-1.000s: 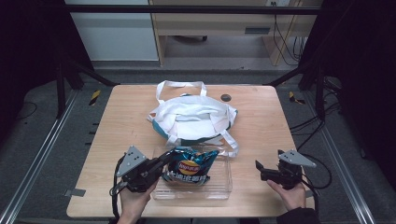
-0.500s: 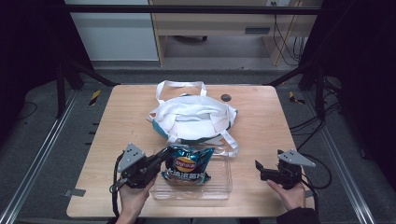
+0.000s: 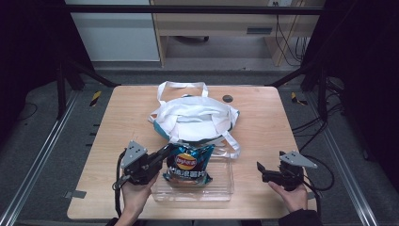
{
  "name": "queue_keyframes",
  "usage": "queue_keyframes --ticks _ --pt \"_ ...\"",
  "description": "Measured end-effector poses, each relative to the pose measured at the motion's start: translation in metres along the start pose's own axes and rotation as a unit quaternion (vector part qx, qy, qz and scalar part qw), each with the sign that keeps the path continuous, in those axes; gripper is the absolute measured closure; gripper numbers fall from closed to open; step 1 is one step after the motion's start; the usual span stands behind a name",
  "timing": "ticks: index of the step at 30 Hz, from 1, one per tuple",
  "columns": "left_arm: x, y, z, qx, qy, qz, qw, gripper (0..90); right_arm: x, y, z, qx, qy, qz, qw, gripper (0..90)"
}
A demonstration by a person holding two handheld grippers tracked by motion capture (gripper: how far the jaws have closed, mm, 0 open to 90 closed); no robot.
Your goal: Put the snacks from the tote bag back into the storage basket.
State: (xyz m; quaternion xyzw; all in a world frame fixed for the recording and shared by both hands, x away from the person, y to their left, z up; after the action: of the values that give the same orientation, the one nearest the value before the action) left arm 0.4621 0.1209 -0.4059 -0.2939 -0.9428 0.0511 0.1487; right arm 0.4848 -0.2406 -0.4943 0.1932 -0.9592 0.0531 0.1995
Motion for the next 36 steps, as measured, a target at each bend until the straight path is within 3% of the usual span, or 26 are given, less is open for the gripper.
queue_keyframes --ticks 24,36 --pt "-0.028 0.012 -0.003 -0.004 0.006 -0.013 0.9999 83.1 -0.002 -0.001 0.001 0.002 0.004 0.002 1.0 6.0" --pt "-0.033 0.015 0.004 -0.017 0.016 -0.001 0.9997 69.8 -0.002 -0.001 0.002 0.003 0.006 0.002 1.0 6.1"
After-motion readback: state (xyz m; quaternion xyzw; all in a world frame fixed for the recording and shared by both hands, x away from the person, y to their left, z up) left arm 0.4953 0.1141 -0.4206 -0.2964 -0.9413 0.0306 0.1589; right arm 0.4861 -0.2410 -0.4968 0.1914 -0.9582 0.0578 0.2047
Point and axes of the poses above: each handheld gripper's, and its own axes: x roughly backward along the jaws, z roughly out of its underside, y roughly to its left, the point moved 8 cm from there along -x, roughly forward along the jaws, and after that the axes turned 5 degrees about -y, right-handed, at the moved point
